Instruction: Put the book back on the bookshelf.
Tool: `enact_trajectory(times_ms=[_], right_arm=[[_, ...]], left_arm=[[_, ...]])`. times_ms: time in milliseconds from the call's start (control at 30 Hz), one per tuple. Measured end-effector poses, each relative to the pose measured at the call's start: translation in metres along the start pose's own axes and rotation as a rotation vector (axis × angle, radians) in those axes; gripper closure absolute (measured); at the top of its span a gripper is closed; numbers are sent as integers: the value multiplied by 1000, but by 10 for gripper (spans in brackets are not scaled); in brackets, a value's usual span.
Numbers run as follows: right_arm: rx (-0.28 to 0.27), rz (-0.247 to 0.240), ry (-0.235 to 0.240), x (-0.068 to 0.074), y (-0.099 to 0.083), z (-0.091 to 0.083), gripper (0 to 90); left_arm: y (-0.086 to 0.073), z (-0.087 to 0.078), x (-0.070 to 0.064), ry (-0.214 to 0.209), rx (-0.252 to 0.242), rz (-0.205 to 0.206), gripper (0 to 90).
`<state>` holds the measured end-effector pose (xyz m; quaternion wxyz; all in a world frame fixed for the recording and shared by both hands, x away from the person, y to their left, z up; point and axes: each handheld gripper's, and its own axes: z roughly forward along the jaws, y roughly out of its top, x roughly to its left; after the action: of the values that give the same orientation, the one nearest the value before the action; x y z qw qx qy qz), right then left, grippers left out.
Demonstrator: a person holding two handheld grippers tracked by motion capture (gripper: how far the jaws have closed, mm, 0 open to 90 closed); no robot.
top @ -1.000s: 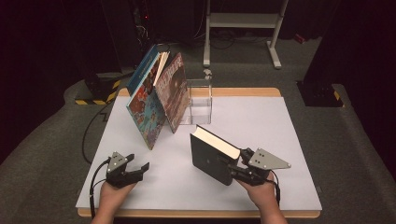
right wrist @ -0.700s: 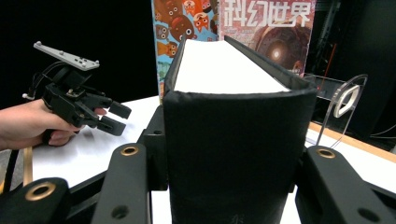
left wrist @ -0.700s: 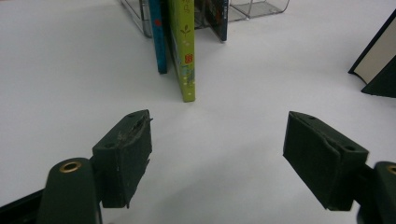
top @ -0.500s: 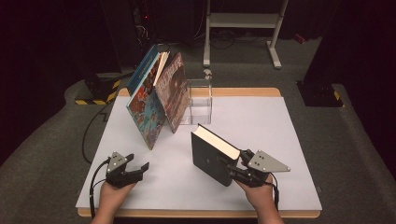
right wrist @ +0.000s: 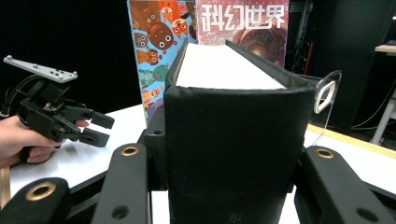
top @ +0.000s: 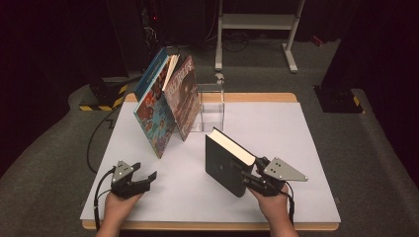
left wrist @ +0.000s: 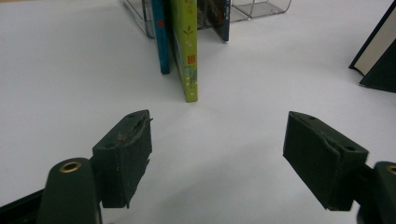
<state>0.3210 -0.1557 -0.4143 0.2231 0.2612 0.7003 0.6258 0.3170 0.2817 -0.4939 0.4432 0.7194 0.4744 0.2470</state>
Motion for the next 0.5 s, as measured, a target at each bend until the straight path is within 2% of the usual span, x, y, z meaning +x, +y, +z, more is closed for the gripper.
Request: enact_trajectory(times_ms=[267,500], right_arm=[[-1,5,-5,2,1,1,533],[-3,3,-41,3,6,2,535]], left_arm=[[0,-1,0,2,-5,-1,240],[0,-1,1,1,-9,-4,240]])
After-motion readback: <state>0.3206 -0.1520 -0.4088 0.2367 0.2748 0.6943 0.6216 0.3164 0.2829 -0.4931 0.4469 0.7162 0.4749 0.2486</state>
